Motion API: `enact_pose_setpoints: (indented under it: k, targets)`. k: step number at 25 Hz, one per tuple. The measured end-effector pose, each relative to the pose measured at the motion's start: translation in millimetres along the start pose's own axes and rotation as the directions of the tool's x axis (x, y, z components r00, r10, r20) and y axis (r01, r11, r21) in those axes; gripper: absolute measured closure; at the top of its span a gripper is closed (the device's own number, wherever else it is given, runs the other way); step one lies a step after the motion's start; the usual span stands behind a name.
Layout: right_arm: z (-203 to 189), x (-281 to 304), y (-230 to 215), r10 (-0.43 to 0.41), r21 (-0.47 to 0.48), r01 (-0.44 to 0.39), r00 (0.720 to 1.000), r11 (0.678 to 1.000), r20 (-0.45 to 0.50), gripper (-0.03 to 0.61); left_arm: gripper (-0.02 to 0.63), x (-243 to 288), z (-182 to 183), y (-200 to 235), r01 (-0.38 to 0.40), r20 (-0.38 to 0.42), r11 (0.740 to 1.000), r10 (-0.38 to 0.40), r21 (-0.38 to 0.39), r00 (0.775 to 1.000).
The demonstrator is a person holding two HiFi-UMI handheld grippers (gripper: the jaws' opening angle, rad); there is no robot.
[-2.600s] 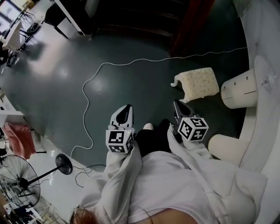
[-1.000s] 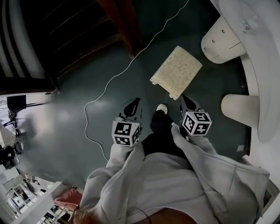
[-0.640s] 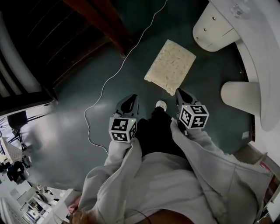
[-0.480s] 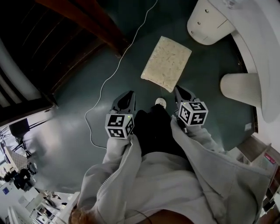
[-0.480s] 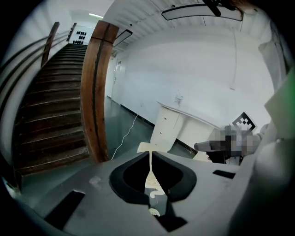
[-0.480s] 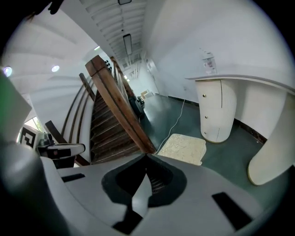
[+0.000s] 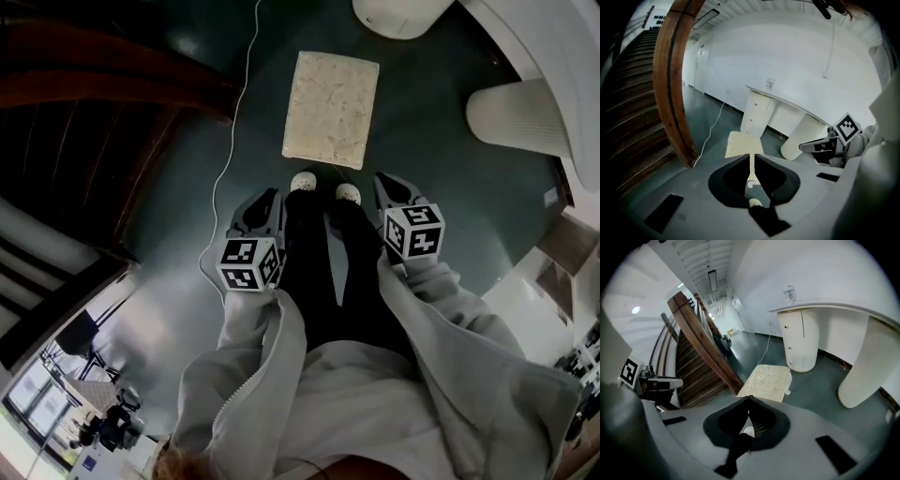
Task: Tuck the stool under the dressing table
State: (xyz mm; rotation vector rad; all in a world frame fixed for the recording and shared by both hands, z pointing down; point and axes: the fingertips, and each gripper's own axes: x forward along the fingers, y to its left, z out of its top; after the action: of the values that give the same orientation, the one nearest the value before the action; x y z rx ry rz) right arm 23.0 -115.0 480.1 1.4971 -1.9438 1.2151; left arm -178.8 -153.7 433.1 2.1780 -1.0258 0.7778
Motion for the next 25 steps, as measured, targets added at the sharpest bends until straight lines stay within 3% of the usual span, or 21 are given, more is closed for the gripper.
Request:
enact_pose_setpoints:
  k: [4, 7, 10, 13, 21, 25]
  targets:
    - [-19, 14, -12, -0.05, 0.03, 0.051, 0.999, 0.998, -0.018, 0.527, 0.588, 29, -16, 6, 0.069, -0.097, 0.995, -0.062, 0.071, 0.993]
    - [-36, 30, -11, -0.06, 0.031, 0.061, 0.998, 0.998, -0.036, 0.443, 0.579, 52, -31, 18, 0.113, -0.158, 0.988, -0.095, 0.108, 0.983]
    - [-48, 53, -14, -0.078, 0.009, 0.078, 0.996, 0.997, -0.042, 0.428, 0.495, 85, -50, 33, 0.182, -0.226, 0.977, -0.154, 0.108, 0.962]
    - [-65, 80, -21, -0.09, -0.001, 0.09, 0.994, 0.996, -0.062, 0.389, 0.457, 121, -71, 49, 0.235, -0.28, 0.963, -0.19, 0.135, 0.941]
    - [-123, 136, -36, -0.158, -0.002, 0.159, 0.98, 0.987, -0.123, 0.318, 0.39, 184, -139, 86, 0.339, -0.429, 0.907, -0.21, 0.249, 0.878]
    - [-143, 164, -49, -0.207, -0.013, 0.208, 0.967, 0.978, -0.145, 0.263, 0.374, 206, -160, 103, 0.354, -0.476, 0.891, -0.189, 0.285, 0.859]
